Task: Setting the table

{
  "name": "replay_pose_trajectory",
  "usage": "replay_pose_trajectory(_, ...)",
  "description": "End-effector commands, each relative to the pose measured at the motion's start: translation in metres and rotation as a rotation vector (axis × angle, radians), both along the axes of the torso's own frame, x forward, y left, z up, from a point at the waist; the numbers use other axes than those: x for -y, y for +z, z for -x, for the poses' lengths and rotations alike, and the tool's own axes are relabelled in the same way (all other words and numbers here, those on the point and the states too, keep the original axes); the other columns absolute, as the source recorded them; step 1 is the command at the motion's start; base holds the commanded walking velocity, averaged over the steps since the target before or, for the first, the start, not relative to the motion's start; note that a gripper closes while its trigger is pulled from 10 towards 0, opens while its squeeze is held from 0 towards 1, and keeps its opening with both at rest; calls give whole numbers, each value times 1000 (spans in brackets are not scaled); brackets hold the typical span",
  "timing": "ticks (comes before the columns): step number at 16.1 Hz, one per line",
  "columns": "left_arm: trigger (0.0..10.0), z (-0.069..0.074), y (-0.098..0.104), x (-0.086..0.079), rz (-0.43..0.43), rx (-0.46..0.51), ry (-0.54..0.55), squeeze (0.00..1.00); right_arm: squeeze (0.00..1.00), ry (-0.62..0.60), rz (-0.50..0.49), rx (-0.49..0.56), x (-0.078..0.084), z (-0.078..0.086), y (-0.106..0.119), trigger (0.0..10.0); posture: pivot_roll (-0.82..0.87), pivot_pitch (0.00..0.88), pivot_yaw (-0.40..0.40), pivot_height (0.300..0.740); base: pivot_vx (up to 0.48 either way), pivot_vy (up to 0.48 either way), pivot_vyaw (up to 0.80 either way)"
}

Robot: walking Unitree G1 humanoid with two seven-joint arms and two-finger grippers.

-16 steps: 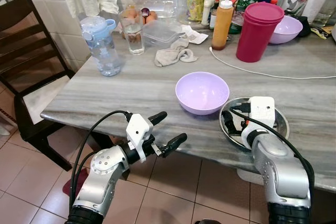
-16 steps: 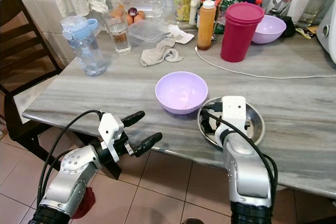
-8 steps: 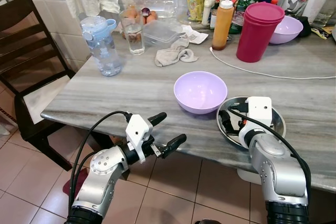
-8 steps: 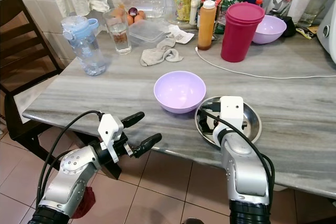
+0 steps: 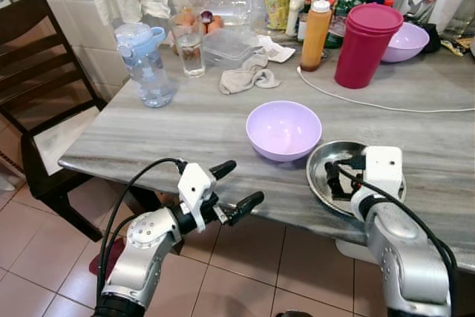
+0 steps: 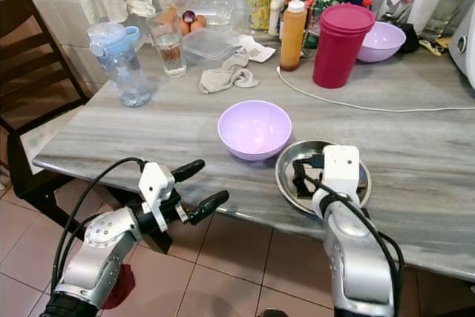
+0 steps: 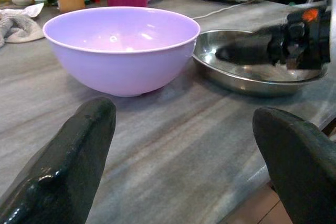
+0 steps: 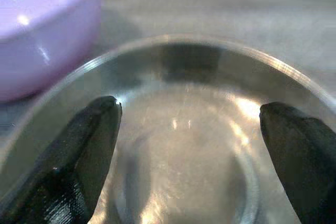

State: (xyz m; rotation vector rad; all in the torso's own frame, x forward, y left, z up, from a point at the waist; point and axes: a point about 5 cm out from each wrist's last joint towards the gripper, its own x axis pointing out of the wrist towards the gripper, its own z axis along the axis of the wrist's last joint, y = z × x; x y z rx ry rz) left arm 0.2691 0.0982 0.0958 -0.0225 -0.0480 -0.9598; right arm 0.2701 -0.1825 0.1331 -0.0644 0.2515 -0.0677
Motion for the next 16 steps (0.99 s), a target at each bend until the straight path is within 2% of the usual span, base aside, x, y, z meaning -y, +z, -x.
replay_pose_trajectory(1, 10000, 1, 1, -2, -3, 1, -3, 0, 0, 17, 27, 64, -5, 1, 10, 10000, -251, 88, 70, 740, 0, 0, 0)
replay_pose_trajectory(5, 10000, -1, 5, -5, 19, -4, 27, 0, 0, 17, 127, 156, -9, 4, 19, 10000, -244, 85, 72, 740, 0, 0, 0)
replay_pose_trajectory(8, 10000, -3, 13, -10, 65, -17, 60, 0, 0, 27, 165, 290, -13, 3, 35, 10000, -240, 83, 71, 740, 0, 0, 0)
replay_pose_trajectory(10, 10000, -3, 19, -12, 130, -38, 109, 0, 0, 28, 182, 348, -15, 4, 40, 10000, -232, 82, 69, 740, 0, 0, 0)
replay_pose_trajectory(13, 10000, 2, 20, -9, 133, 14, 205, 0, 0, 11, 185, 333, -13, 6, 31, 10000, -228, 77, 74, 740, 0, 0, 0)
replay_pose_trajectory(16, 10000, 0, 26, -19, 158, 45, 335, 0, 0, -6, 197, 336, -10, 6, 27, 10000, -223, 72, 79, 740, 0, 0, -779)
